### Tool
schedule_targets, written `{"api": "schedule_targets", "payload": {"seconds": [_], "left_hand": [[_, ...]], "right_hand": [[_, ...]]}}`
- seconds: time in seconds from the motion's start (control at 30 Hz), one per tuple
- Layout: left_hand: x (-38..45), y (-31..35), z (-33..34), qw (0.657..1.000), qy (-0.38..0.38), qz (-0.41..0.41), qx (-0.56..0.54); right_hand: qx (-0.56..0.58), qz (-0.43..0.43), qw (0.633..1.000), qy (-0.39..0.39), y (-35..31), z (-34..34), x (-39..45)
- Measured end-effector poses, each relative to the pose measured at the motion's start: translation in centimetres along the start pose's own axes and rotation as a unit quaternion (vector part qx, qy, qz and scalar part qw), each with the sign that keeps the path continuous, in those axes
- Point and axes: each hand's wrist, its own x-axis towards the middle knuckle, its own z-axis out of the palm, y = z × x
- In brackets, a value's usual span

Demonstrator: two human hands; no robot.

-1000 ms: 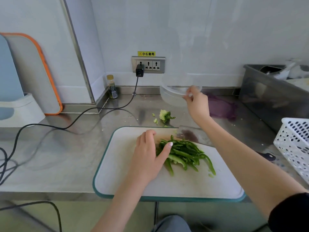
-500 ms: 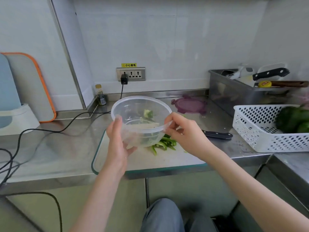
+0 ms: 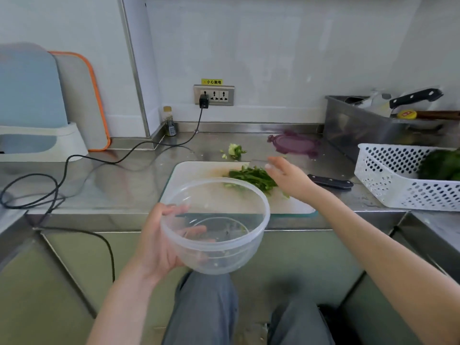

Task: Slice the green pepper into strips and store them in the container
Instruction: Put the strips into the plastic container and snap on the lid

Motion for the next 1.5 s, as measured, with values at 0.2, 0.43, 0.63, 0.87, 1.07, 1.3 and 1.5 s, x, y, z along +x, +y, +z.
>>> {"api": "schedule_targets", "payload": {"seconds": [0.2, 0.43, 0.63, 0.87, 1.07, 1.3, 1.5], "left_hand": [[-1.3, -2.0, -1.6, 0.992, -0.012, -0.079, 0.099], [0.8, -6.5, -0.9, 0.987, 0.043, -0.148, 0.051], [1.2, -8.5, 0.2, 0.989, 0.059, -0.131, -0.037], [1.1, -9.2, 1.2, 0.991, 0.110, -0.063, -0.051], [0.8, -8.3, 2.4, 0.984, 0.137, -0.067, -0.095], [0.3, -7.9, 3.4, 0.989, 0.136, -0.027, -0.051], [0.0, -7.5, 3.6, 0.989, 0.140, -0.020, -0.039]], "right_hand": [[-0.082, -0.012, 0.995, -0.062, -1.6, 3.7, 2.6], [-0.026, -0.039, 0.997, -0.063, -1.2, 3.5, 2.6], [-0.025, -0.057, 0.996, -0.064, -1.1, 2.9, 2.6], [-0.086, -0.122, 0.988, -0.026, -1.3, 5.0, 2.1], [-0.047, -0.153, 0.986, -0.040, -1.3, 4.8, 0.7], [-0.076, -0.140, 0.987, -0.030, -1.5, 5.1, 0.1], [-0.062, -0.149, 0.986, -0.033, -1.6, 4.9, -0.4]]}}
